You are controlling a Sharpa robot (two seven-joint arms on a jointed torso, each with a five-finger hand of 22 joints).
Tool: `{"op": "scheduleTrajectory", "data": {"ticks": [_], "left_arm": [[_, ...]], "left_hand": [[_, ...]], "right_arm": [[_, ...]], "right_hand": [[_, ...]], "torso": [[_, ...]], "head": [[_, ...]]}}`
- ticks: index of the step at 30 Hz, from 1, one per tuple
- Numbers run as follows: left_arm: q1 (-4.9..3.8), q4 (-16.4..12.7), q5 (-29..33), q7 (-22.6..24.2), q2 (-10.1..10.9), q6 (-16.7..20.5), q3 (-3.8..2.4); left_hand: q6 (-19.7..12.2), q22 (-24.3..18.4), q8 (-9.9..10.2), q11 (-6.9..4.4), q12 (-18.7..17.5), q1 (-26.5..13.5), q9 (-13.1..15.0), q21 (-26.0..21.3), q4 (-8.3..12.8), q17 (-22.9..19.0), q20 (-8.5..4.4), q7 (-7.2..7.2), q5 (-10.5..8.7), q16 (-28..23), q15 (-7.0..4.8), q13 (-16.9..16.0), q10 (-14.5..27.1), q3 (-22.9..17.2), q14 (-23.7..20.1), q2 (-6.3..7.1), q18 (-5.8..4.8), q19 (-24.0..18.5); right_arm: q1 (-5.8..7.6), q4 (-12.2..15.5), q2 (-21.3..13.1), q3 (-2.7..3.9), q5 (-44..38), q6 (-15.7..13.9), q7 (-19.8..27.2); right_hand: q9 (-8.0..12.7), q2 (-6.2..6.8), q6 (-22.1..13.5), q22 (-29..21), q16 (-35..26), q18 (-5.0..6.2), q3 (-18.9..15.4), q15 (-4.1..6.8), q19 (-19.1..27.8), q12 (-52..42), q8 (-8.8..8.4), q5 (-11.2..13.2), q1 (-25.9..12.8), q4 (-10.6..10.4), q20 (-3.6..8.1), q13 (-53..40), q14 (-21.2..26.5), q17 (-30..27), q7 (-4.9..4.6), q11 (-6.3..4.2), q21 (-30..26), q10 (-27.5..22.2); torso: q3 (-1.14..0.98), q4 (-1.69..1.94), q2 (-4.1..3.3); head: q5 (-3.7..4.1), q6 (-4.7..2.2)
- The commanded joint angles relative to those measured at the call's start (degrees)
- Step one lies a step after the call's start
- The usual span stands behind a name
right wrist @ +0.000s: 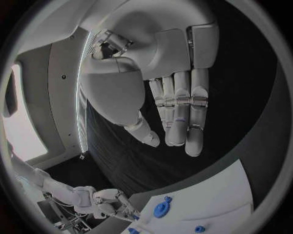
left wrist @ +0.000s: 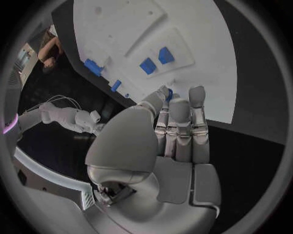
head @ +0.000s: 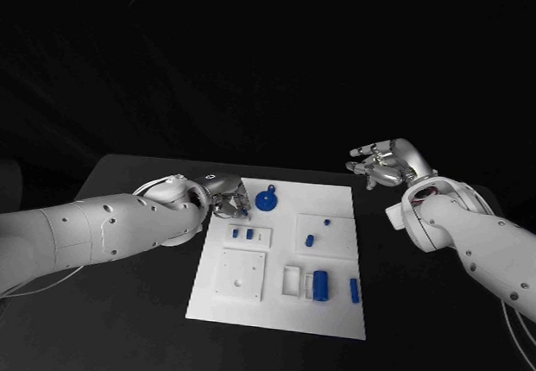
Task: Assemble the parts on the task board
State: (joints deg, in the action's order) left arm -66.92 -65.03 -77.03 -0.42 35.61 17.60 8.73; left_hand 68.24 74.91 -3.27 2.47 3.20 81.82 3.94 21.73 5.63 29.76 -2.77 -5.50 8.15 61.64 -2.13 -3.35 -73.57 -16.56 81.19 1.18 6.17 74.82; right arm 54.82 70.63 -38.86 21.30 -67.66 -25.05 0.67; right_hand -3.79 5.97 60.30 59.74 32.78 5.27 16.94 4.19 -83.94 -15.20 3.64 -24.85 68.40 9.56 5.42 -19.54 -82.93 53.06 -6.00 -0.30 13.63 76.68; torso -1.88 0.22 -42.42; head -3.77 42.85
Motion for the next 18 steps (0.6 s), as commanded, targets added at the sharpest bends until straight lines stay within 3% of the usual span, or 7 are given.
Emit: {"op": "scheduleTrajectory", "data": {"ticks": [1,18], "left_arm": [[0.27,0.4,-0.3,0.6,-0.4,-0.8,-0.01],[0.79,1.6,-0.6,0.8,-1.6,-1.4,-0.01]], "left_hand": [[-0.4,1.1,-0.4,0.05,0.1,-0.2,0.1,0.4,-0.2,0.0,0.07,0.02,-0.26,0.1,0.01,-0.1,0.4,-0.1,0.0,0.32,1.08,-0.5],[-0.4,1.1,-0.4,0.05,0.1,-0.2,0.1,0.4,-0.2,0.0,0.07,0.01,-0.27,0.1,0.02,-0.1,0.4,-0.1,0.0,0.34,1.09,-0.5]], "right_arm": [[-0.03,0.1,0.1,0.03,-0.2,0.5,0.2],[-0.03,0.1,0.1,0.03,-0.2,0.5,0.2]], "right_hand": [[0.1,0.35,0.3,0.0,-0.3,0.82,0.2,-0.02,-2.0,-0.3,-0.07,-0.1,-0.1,-0.1,-0.07,-0.1,-0.5,0.1,-0.18,0.07,-0.2,0.0],[0.1,0.35,0.3,0.0,-0.3,0.82,0.2,-0.02,-2.0,-0.3,-0.07,-0.1,-0.1,-0.1,-0.07,-0.1,-0.5,0.1,-0.18,0.07,-0.2,0.0]], "torso": [[-0.08,-0.04,-0.02],[-0.03,0.03,0.02]], "head": [[0.11,0.05],[0.30,0.15]]}}
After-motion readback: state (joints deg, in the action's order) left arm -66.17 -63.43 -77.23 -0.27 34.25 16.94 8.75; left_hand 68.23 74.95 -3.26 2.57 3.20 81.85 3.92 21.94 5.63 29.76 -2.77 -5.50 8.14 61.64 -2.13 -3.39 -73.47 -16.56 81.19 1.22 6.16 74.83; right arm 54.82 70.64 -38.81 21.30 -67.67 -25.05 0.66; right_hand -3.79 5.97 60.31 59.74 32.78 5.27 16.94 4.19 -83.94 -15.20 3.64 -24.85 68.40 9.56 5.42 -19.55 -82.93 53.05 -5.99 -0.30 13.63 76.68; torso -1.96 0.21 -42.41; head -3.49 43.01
